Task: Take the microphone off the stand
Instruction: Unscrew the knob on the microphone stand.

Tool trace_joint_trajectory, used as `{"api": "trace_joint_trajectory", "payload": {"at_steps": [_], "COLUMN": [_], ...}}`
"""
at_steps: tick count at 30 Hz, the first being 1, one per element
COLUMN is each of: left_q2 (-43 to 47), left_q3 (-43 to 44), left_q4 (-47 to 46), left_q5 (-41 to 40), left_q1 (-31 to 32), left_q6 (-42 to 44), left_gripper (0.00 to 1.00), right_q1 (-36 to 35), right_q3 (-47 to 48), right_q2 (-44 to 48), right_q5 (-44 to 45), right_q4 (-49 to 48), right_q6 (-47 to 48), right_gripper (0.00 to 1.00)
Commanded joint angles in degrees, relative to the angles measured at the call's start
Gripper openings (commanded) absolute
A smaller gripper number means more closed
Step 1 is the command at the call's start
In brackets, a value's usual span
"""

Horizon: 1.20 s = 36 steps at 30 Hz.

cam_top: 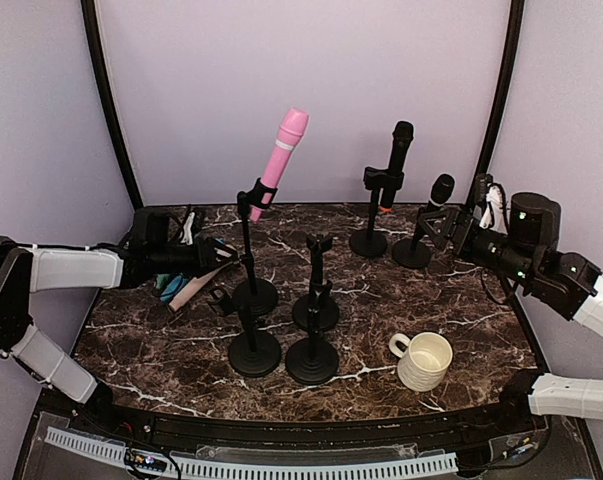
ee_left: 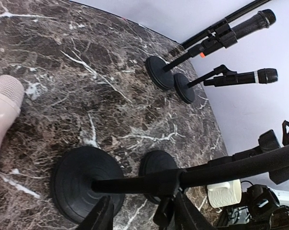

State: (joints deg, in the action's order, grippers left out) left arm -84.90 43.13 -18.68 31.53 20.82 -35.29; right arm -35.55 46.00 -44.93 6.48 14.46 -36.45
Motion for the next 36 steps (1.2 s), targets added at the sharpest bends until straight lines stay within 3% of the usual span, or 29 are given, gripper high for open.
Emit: {"api": "trace_joint_trajectory", "payload": {"at_steps": [1, 6, 11, 14, 18, 26, 36], "left_q2": [6.37, 13.61, 18.25, 18.83, 17.68, 15.78, 10.87], "left_q3": [4.91, 3.9, 0.99, 1.11, 0.92, -4.55, -5.29], "left_q4": [12.25, 10.2, 8.3, 12.41, 14.27, 5.01, -0.03], "left_q5": [-8.05, -9.82, -6.69, -11.21, -19.22, -23.59, -24.38], "left_q1": [-0.21, -0.2, 2.08, 5.95, 10.88, 13.98, 14.14], "left_q6": [13.08, 22.82, 39.45, 51.86, 60.92, 69.7, 74.16], "left_gripper": [0.52, 0.57, 0.58, 0.56, 0.52, 0.42, 0.39], "right_q1": [0.31, 0.31, 0.3, 0.31, 0.31, 0.3, 0.31], "right_q3": [0.43, -0.03, 0.22, 0.16, -0.03, -0.22, -0.1], "right_q2": [-0.16, -1.06, -3.17, -3.51, -3.25, -2.44, -2.38], "right_q5": [0.82, 0.42, -1.01, -1.39, -0.96, 0.33, 0.63], "right_q4": [-0.52, -2.04, -4.08, -4.67, -4.26, -3.1, -2.54], "right_q6": [0.64, 0.31, 0.16, -0.16, -0.2, -0.25, 0.14], "right_gripper": [0.9, 0.9, 0.9, 0.9, 0.9, 0.9, 0.9]}}
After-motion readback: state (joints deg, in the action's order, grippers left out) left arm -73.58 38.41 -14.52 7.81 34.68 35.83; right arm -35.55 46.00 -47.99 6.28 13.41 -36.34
